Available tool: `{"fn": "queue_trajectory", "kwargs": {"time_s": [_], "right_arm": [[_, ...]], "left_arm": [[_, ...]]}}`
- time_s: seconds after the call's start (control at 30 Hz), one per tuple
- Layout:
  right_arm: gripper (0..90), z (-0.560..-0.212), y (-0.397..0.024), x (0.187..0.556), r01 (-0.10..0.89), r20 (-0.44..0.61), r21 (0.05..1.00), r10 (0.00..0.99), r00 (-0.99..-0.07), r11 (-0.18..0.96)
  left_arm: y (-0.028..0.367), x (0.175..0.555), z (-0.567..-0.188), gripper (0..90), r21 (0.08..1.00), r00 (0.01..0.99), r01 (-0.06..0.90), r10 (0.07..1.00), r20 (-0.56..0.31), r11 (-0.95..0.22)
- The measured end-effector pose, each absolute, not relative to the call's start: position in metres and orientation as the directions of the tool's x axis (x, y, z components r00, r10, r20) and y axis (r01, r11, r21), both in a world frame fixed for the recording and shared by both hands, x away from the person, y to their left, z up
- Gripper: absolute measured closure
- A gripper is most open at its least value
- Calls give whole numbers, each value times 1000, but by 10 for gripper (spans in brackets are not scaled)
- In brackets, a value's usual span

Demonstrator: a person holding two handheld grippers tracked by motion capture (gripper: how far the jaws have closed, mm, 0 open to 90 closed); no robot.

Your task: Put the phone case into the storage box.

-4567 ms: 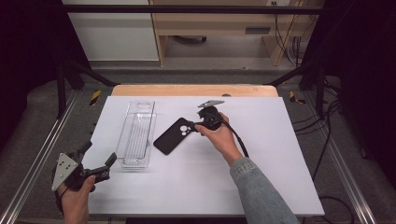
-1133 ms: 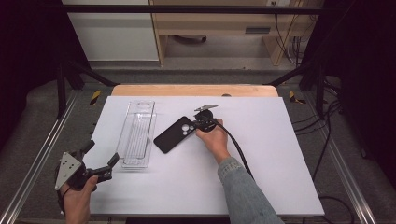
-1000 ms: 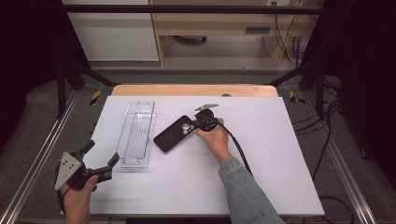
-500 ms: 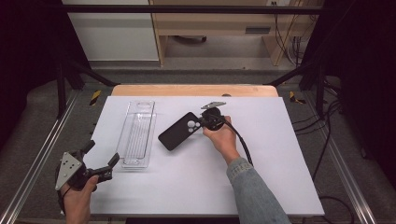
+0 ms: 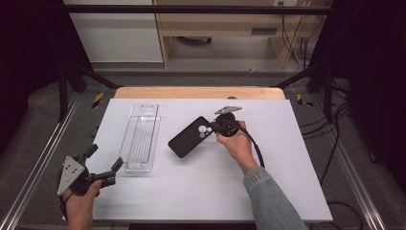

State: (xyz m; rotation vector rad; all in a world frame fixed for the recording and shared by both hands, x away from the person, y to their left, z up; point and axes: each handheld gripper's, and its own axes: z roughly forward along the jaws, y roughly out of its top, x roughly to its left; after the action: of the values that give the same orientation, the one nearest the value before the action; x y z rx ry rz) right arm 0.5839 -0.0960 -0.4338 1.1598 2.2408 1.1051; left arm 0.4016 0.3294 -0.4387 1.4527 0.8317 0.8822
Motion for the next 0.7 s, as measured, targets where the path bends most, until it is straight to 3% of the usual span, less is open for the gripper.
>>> {"fn": "queue_trajectory", "kwargs": {"time_s": [0.7], "right_arm": [[882, -399, -121, 552, 403, -71, 809, 751, -657, 428]], "left_arm": [[307, 398, -418, 20, 996, 516, 64, 857, 21, -63]]}}
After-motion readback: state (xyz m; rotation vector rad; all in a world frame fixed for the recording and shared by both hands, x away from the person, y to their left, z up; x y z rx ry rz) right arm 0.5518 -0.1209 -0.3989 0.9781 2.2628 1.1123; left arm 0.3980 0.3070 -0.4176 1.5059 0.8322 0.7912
